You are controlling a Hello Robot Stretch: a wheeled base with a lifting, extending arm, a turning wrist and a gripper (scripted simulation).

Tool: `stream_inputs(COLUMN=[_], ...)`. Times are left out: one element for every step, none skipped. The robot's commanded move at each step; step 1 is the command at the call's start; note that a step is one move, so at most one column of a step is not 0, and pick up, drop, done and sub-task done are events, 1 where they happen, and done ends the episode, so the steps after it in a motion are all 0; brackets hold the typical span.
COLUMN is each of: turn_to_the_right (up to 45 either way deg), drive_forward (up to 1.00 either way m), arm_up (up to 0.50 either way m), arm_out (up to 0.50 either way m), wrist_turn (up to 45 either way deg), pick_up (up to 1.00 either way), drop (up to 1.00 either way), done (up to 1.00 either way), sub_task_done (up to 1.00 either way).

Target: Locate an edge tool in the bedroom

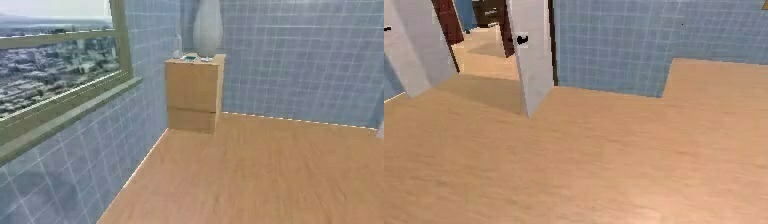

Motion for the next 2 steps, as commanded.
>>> stream_inputs(turn_to_the_right=[45.0,9.0], drive_forward=[0.0,0.0], arm_up=[0.0,0.0], arm_out=[0.0,0.0], wrist_turn=[0.0,0.0], pick_up=[0.0,0.0], drop=[0.0,0.0], done=[0.0,0.0], sub_task_done=[0.0,0.0])
